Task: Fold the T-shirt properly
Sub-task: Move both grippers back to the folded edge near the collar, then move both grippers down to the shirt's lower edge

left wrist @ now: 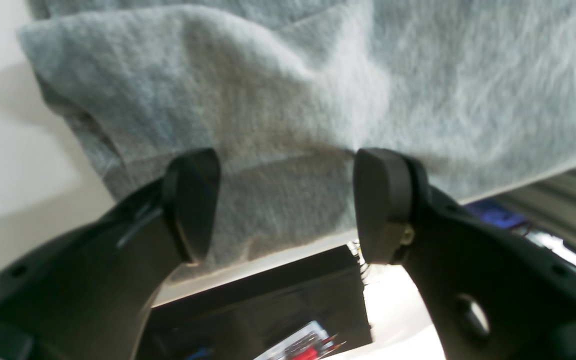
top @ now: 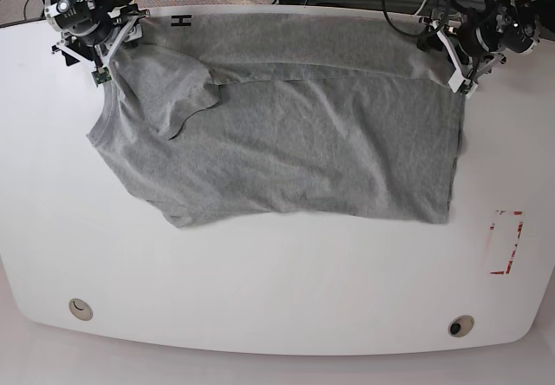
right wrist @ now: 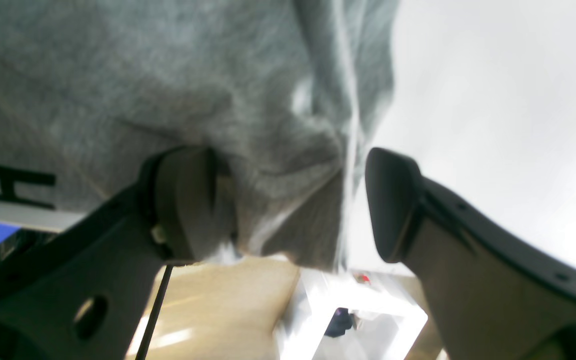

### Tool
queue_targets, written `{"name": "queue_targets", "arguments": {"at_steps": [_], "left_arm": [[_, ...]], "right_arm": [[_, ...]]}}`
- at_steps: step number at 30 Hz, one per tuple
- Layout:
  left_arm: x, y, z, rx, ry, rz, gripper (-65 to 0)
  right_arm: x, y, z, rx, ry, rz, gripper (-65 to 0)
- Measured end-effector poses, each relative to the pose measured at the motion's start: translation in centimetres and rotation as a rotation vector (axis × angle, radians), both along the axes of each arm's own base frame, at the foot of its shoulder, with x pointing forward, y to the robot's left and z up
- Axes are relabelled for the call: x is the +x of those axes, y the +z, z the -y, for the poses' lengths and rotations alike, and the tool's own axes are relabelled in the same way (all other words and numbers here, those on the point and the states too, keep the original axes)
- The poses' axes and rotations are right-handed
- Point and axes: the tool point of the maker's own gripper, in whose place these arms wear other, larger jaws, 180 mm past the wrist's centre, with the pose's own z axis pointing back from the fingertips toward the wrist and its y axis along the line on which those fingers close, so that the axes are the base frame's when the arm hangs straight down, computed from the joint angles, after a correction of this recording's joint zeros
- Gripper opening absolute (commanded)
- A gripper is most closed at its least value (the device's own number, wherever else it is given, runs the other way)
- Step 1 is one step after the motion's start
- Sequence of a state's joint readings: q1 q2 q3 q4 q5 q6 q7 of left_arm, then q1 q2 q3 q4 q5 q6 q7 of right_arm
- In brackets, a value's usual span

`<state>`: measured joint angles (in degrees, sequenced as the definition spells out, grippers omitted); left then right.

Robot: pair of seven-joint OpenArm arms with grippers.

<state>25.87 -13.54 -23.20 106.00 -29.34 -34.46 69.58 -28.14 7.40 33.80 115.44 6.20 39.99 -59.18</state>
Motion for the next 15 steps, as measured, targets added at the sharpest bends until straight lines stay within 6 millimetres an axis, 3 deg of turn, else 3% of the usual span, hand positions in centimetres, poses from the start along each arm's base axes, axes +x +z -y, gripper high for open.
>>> {"name": "queue_targets", "arguments": {"at_steps": [7, 15], "left_arm": [[0.0, 1.4, -2.4, 0.113, 0.0, -0.034, -26.1], [5.9, 5.1, -1.5, 0.112, -0.022, 0.147, -26.1]], "right_arm": [[4.4, 1.7, 0.1, -0.003, -0.003, 0.106, -21.2], [11.4, 5.0, 0.6, 0.0, -0.018, 0.279, -21.6]]}}
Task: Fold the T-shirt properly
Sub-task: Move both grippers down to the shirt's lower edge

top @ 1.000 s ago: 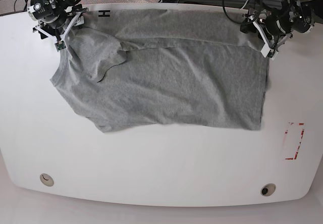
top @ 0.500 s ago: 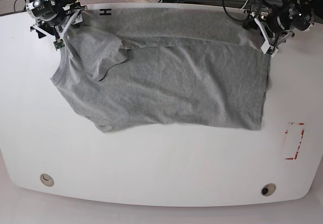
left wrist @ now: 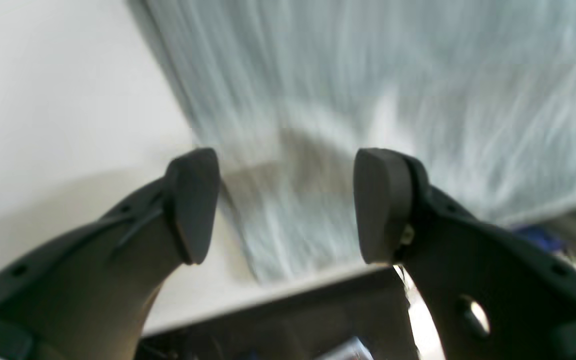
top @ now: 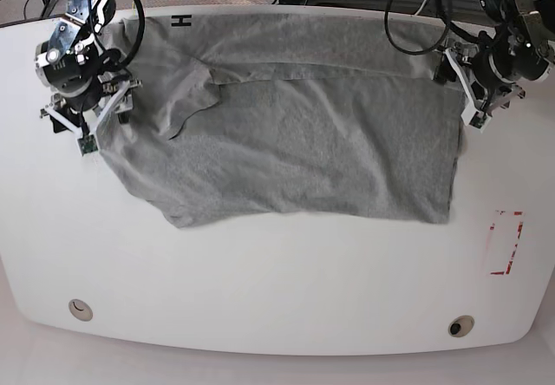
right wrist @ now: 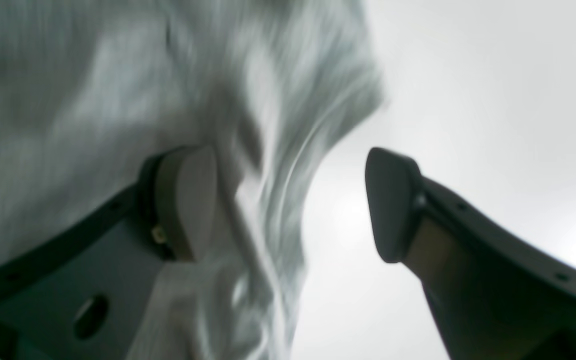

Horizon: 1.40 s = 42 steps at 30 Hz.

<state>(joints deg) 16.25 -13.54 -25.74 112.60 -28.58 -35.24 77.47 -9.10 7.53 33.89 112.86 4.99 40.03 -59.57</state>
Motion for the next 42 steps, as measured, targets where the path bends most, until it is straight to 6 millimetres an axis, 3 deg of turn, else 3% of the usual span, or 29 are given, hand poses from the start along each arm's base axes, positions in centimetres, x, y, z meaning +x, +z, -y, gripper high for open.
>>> {"name": "queue_targets", "arguments": {"at_steps": [5, 10, 17, 24, 31, 37, 42], "left_arm": [[3.7, 2.3, -0.4, 0.015, 0.01, 0.092, -26.1], [7.7, 5.5, -0.3, 0.01, 0.012, 0.219, -26.1], [10.5, 8.3, -0.4, 0.011, 0.015, 0.316, -26.1], [10.8, 8.3, -1.5, 0.06, 0.043, 0.307, -26.1], [10.5, 7.9, -2.9, 0.134, 0.083, 0.276, -26.1], [12.2, 8.8, -2.6, 0.101, 0.086, 0.338, -26.1], [13.0, 7.7, -3.6, 0.105, 0.12, 0.303, -26.1]], "right_arm": [[4.2, 0.6, 1.7, -0.022, -0.053, 0.022, -21.7], [8.5, -0.5, 2.7, 0.03, -0.076, 0.032, -21.7], [12.8, -2.7, 3.6, 0.15, -0.077, 0.048, -21.9], [13.1, -5.9, 2.7, 0.243, -0.085, -0.02, -21.9], [13.3, -6.5, 0.7, 0.282, -0.073, -0.02, -21.9], [13.6, -7.0, -1.1, 0.323, -0.06, -0.006, -21.9], [13.5, -8.0, -1.8, 0.36, -0.06, -0.001, -22.2]]}}
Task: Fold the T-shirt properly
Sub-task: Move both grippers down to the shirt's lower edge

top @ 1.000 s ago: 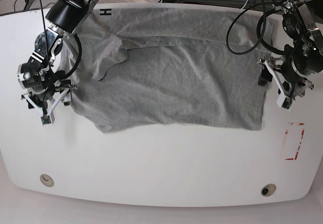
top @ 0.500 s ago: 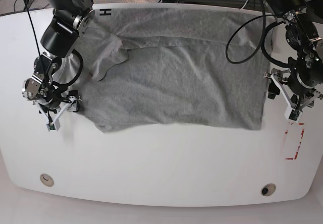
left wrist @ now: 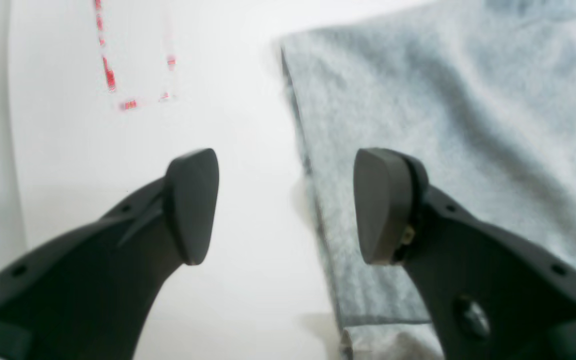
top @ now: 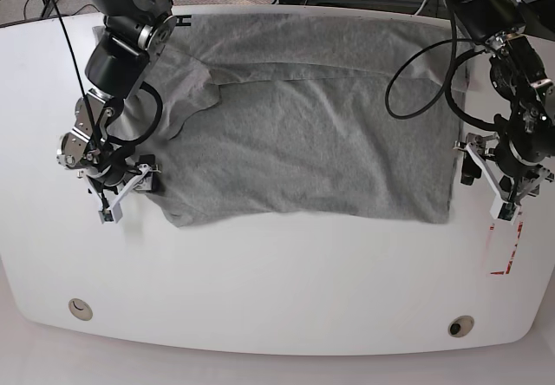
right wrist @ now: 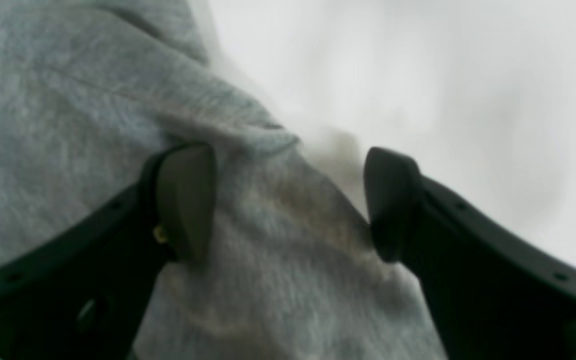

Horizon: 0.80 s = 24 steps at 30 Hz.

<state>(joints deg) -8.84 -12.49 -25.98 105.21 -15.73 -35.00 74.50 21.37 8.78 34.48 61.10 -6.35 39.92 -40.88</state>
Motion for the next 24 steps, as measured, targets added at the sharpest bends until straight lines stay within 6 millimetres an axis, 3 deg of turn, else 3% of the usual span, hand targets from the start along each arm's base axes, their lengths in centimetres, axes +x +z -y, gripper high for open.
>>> {"name": "queue_targets", "arguments": {"at_steps": [3, 5, 10, 12, 17, 24], "left_arm": [[0.9, -0.8, -1.1, 0.003, 0.042, -0.025, -26.0], [2.0, -1.1, -1.6, -0.009, 0.052, -0.018, -26.0], [4.0, -3.2, -1.5, -0.086, 0.057, -0.018, -25.3], [4.4, -4.3, -1.3, -0.121, 0.059, -0.028, -22.2], [5.0, -7.1, -0.7, -0.197, 0.07, -0.093, -13.3], [7.1, -8.5, -0.8, -0.315, 0.194, -0.076, -12.8]], "right_arm": [[0.1, -0.2, -0.2, 0.013, -0.003, 0.008, -26.3], [0.2, -0.3, -0.3, 0.022, -0.004, 0.013, -32.7], [0.3, -0.5, -0.5, 0.037, -0.007, 0.02, -57.2], [0.2, -0.5, -0.5, 0.037, -0.007, 0.02, -64.0], [0.1, -0.6, -0.6, 0.036, -0.004, 0.012, -63.4], [0.2, -0.6, -0.7, 0.038, -0.003, 0.012, -62.8]]}}
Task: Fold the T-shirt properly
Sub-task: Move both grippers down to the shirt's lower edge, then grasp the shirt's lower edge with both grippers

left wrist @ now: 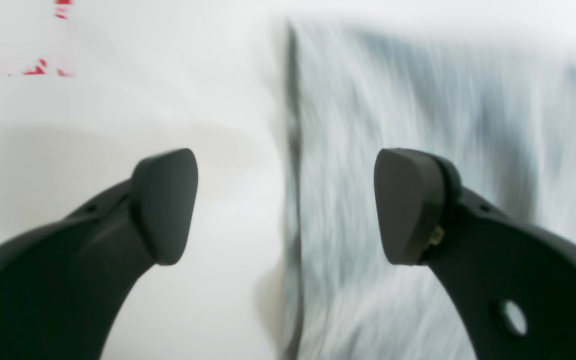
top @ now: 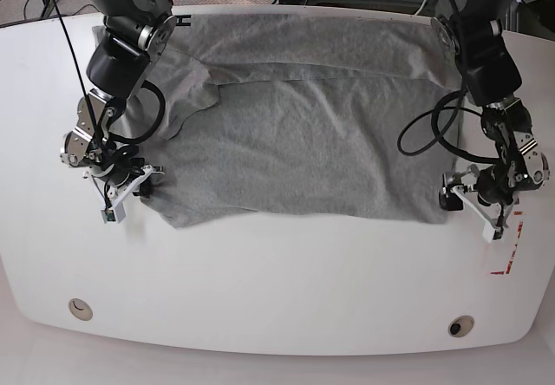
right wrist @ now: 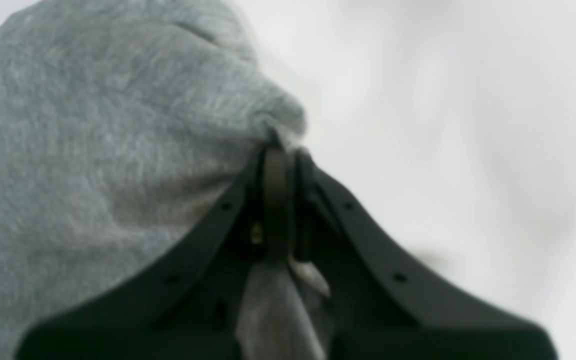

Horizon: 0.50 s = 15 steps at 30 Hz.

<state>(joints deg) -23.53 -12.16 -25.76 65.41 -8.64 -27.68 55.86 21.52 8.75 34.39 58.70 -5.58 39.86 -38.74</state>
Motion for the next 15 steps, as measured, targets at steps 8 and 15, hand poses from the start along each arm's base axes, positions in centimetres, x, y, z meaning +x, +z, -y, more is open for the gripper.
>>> {"name": "queue_targets", "arguments": {"at_steps": [8, 15], "left_arm": [[0.2, -2.8, 0.7, -0.079, 0.04, -0.046, -12.8], [1.8, -3.3, 1.3, -0.138, 0.058, -0.001, -12.8]], "right_arm": [[0.0, 0.0, 0.0, 0.0, 0.0, -0.001, -62.8], [0.0, 0.0, 0.0, 0.0, 0.0, -0.001, -62.8]]}}
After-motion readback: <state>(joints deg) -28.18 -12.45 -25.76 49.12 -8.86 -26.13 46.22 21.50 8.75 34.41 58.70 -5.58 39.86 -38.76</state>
